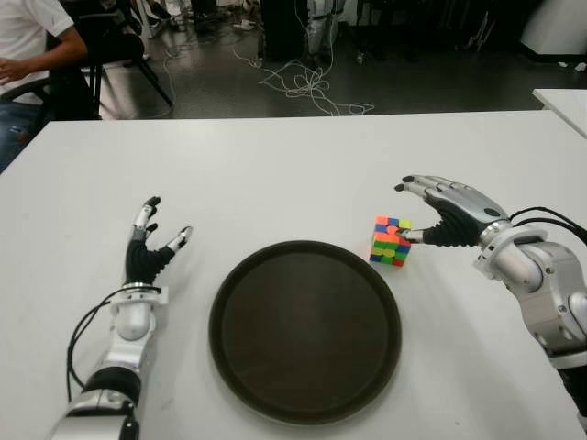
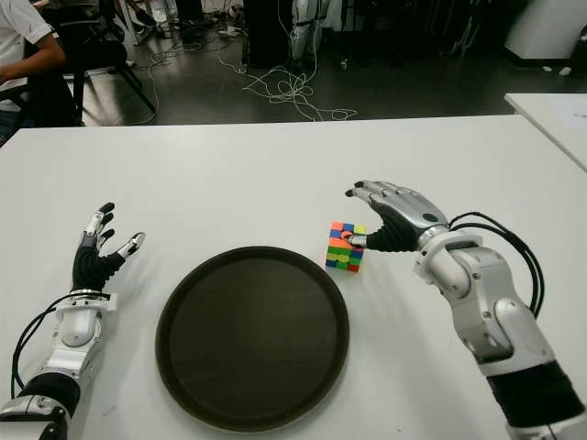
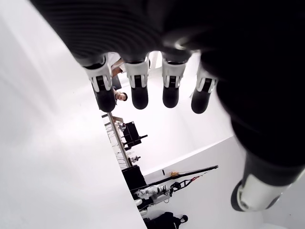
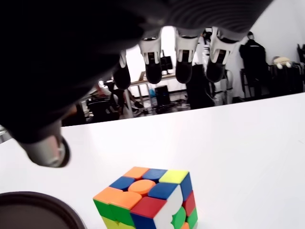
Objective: Pick up the Rubik's Cube and put it in the plate
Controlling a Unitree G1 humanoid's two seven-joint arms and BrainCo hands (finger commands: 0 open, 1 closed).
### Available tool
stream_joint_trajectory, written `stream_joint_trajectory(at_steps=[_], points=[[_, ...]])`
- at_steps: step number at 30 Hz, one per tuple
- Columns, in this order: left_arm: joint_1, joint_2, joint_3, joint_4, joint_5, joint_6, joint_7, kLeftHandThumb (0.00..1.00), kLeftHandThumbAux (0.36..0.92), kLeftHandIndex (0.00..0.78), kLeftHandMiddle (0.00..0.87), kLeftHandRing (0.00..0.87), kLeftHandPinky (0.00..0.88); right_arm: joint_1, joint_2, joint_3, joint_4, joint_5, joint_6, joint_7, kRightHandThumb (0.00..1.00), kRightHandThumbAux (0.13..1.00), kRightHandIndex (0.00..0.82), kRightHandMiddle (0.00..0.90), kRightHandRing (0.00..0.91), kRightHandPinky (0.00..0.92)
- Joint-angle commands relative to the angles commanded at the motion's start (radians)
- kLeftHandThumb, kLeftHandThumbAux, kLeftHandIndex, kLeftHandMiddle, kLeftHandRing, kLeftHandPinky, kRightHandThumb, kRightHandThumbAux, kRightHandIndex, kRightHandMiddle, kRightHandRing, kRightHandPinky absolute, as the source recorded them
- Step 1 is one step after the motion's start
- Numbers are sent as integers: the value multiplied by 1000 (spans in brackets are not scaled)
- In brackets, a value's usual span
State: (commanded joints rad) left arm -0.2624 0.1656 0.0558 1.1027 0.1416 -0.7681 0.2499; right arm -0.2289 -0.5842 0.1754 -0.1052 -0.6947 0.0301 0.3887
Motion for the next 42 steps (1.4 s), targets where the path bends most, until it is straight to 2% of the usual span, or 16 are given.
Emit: stream_joint_trajectory(at_steps=[9,18,24,32,36,42], points=[[1,-3,1,-1,-5,-5,-7,321,659,27,55,26,5,-16,-7,11,22,7,-13,16,360,515,0,0,0,12],[0,-1,0,0,-2,1,-3,310,658,29,53,23,0,-26,-7,37,54,-8,-24,11,363,522,0,0,0,10],[0,-1,0,0,-2,-2,-1,312,656,34,64,40,22,-36,-14,49,68,-14,-37,13,353,515,0,0,0,9],[-1,-1,0,3,-1,-2,0,306,658,35,65,36,9,-41,-9,70,80,-33,-22,5,350,500,0,0,0,2],[0,-1,2,4,-3,-5,0,323,664,37,67,38,13,-36,-1,80,91,-43,-22,-10,332,478,0,0,0,0],[1,-3,4,2,-9,-7,-8,336,664,27,56,25,1,-36,3,91,93,-45,-10,-4,151,503,0,0,0,0]])
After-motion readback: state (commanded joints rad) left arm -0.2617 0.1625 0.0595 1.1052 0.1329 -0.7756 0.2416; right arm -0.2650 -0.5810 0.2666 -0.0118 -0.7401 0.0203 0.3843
